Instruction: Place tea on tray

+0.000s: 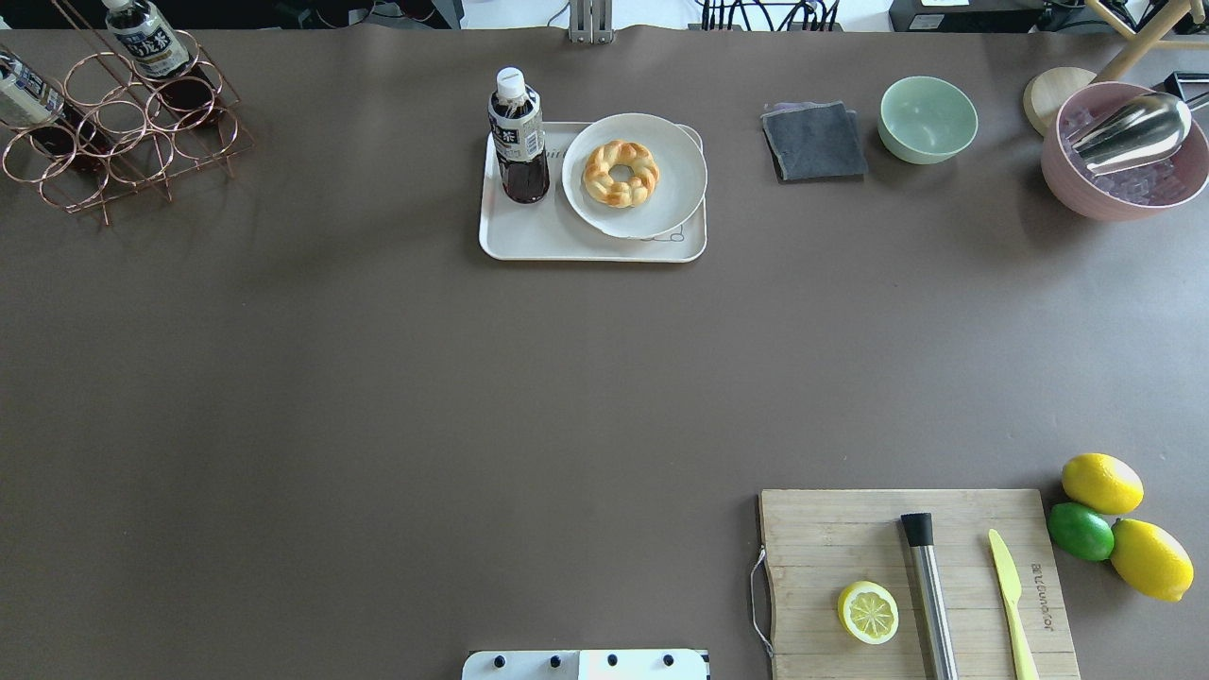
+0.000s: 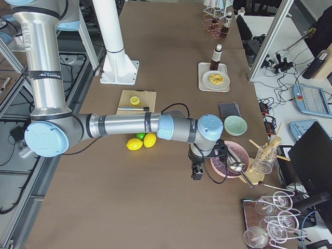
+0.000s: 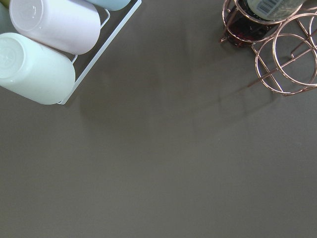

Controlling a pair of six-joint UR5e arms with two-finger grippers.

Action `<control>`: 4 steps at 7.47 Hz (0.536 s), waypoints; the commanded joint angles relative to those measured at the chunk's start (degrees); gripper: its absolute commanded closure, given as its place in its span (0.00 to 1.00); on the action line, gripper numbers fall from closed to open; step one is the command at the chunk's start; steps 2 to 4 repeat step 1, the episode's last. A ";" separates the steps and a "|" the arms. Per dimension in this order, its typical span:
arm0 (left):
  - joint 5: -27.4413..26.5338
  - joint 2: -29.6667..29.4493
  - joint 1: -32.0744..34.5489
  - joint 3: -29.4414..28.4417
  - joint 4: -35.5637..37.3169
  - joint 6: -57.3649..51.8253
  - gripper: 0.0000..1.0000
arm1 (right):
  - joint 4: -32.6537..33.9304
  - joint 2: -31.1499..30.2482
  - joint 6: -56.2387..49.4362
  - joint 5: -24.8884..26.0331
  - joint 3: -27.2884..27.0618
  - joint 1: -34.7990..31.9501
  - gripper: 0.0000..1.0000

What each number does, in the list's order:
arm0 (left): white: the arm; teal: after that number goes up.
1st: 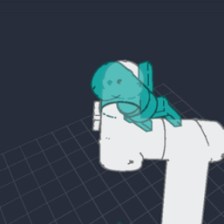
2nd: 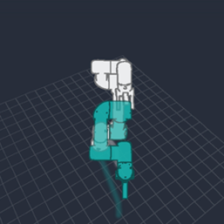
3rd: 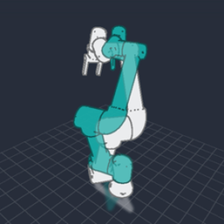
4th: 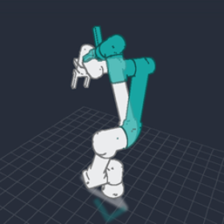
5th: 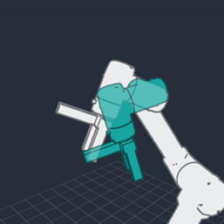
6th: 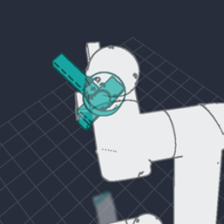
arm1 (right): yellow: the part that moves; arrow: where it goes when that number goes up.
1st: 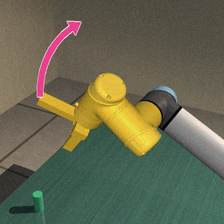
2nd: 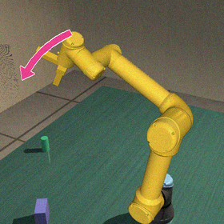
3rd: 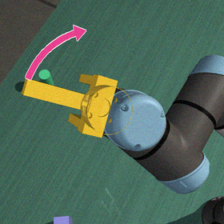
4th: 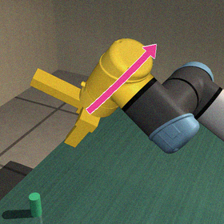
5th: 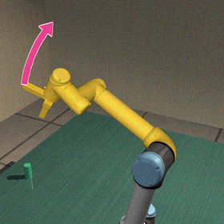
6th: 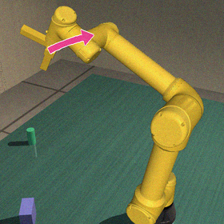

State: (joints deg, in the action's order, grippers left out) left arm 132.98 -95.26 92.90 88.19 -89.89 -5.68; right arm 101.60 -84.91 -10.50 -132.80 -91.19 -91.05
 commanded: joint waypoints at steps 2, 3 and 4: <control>0.00 -0.10 0.00 0.23 -0.11 -0.04 0.02 | 0.00 -0.34 -0.05 -0.09 -0.04 -0.26 0.00; 0.00 -0.10 0.00 0.23 -0.11 -0.04 0.02 | 0.00 -0.34 -0.05 -0.09 -0.04 -0.26 0.00; 0.00 -0.10 0.00 0.23 -0.11 -0.04 0.02 | 0.00 -0.34 -0.05 -0.09 -0.04 -0.26 0.00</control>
